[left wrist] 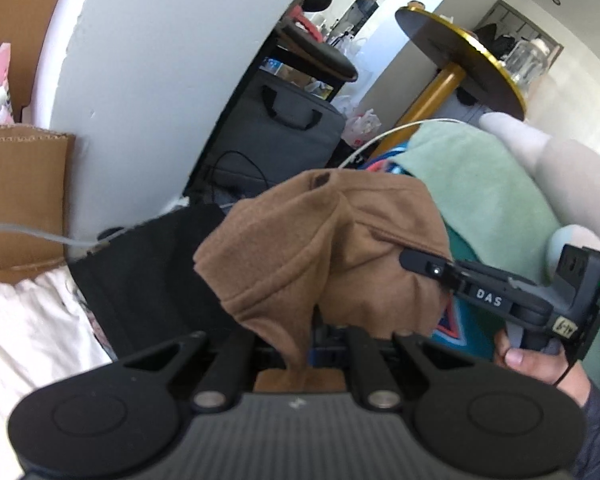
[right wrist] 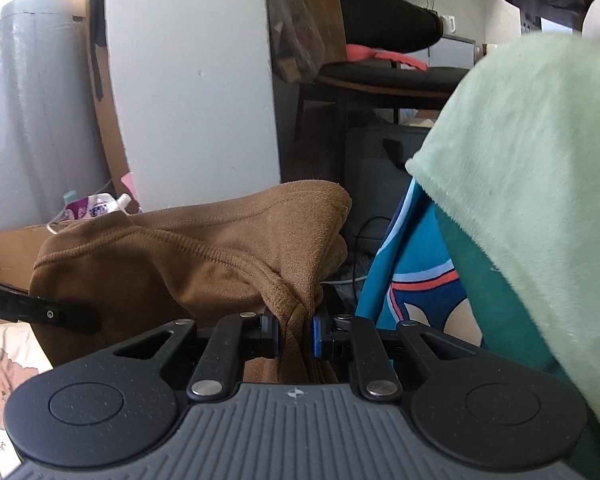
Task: Fold clothes
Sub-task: 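Lower the folded shirt with both grippers onto the dark clothes pile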
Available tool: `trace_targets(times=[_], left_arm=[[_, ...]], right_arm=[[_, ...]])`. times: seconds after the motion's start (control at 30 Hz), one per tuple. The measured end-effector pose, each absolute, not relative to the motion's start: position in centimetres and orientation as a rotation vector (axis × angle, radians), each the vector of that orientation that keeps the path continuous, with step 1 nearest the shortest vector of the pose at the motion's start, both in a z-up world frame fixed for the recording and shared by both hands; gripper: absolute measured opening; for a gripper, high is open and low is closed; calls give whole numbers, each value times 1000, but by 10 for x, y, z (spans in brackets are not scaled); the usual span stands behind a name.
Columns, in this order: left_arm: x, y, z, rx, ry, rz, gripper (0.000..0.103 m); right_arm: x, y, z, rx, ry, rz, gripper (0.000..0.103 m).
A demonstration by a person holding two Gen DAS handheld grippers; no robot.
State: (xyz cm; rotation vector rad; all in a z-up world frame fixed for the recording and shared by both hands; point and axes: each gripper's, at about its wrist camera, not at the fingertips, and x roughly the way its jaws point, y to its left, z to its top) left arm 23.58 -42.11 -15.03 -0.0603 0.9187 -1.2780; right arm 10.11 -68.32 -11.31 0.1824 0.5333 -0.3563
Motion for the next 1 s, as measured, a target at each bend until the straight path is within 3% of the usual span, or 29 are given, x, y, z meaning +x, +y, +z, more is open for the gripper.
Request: trace_targets(times=[0.6,1.0], left_arm=[[313,-445,-189,-119,903,-1102,5],[360,-456,-257,-199,1001,-918,5]], right_arm=[[193,-735,-155,181,664,-284,15],[268,-736,-211,88,801,-291,15]])
